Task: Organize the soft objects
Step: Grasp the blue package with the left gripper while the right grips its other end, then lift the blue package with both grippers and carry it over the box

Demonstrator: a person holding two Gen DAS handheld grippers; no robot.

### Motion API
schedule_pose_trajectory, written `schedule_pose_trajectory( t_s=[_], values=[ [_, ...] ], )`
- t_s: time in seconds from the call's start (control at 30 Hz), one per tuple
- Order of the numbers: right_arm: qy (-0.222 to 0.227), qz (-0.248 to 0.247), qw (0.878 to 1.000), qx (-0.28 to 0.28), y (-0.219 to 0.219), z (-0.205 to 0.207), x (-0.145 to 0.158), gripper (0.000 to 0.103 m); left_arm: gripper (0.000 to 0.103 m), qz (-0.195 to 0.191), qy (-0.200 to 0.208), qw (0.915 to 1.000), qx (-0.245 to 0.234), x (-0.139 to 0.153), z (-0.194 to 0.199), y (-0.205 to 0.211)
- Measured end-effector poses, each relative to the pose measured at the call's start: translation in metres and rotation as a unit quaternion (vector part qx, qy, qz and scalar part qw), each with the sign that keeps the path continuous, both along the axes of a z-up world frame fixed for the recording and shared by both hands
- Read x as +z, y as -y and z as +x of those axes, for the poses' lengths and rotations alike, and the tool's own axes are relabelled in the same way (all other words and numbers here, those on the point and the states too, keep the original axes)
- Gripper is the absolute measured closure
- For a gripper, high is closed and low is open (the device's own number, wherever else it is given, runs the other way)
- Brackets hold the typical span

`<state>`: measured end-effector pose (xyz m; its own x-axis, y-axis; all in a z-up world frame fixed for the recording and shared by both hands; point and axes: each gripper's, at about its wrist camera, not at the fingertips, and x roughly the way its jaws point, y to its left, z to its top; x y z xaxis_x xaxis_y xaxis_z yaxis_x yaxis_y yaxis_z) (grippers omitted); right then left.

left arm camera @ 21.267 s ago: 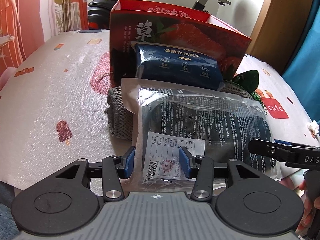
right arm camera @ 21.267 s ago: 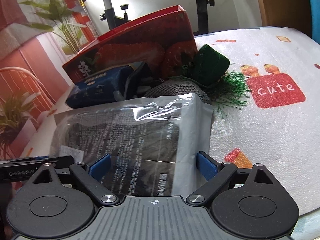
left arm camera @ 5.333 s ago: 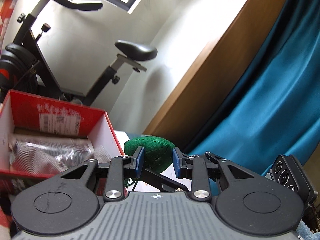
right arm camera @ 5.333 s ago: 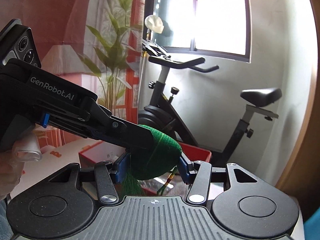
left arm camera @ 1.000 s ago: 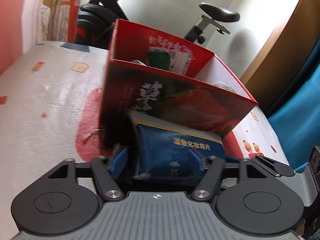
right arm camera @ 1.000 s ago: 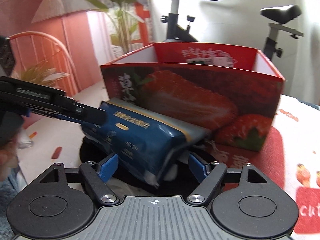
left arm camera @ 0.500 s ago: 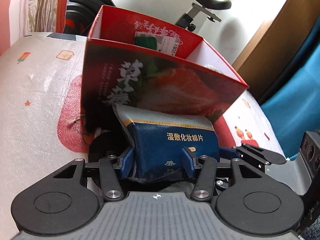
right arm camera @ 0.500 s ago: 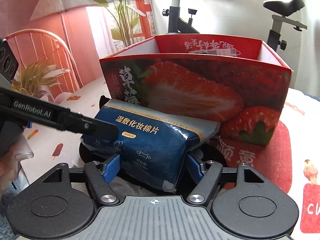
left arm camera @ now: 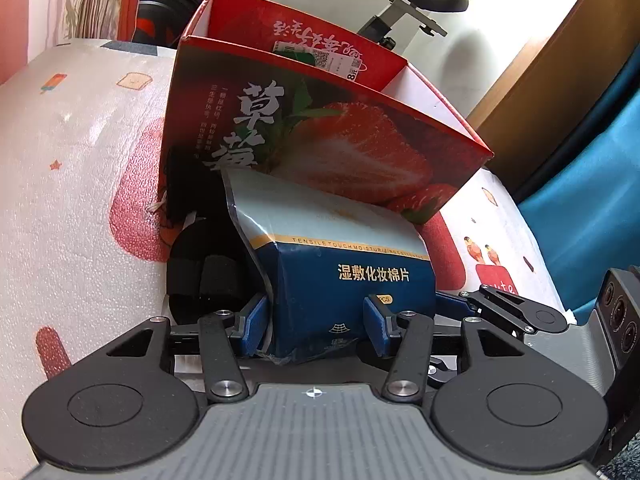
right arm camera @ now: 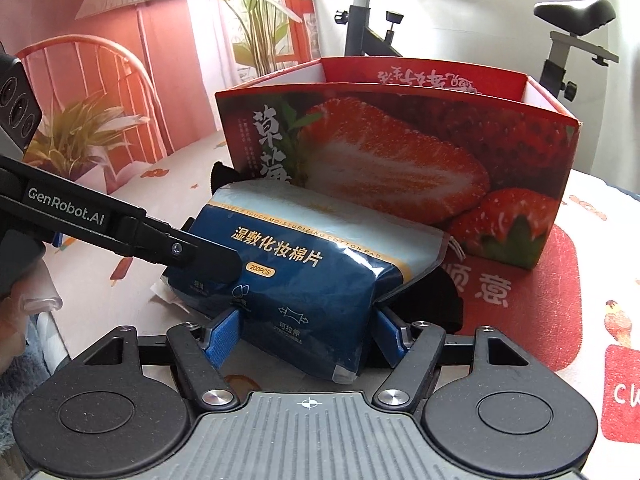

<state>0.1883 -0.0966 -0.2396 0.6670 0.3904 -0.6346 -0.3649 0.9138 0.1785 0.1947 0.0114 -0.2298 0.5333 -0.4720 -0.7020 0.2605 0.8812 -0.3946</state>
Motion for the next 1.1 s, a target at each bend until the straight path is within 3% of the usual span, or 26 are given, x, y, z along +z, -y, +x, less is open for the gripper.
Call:
schedule_pose_trajectory(
  t_s=[0.23,0.77,1.1],
  values=[
    [0.001,-0.003,1.0,0.003,0.0,-0.003,0.0,0.037,0.049,-0.005,-0.002,1.0,0.002,-0.002,-0.003,0.001],
    [0.051,-0.036,0.998,0.018,-0.008,-0.011,0.016,0.042,0.051,-0.017,0.018,0.9997,-0.004,0.008,-0.011,-0.006],
    [0.091,-0.05,0.994,0.024,-0.011,-0.017,0.034,0.042,0.051,-0.03,0.054,0.998,-0.009,0.027,-0.019,-0.012]
  ],
)
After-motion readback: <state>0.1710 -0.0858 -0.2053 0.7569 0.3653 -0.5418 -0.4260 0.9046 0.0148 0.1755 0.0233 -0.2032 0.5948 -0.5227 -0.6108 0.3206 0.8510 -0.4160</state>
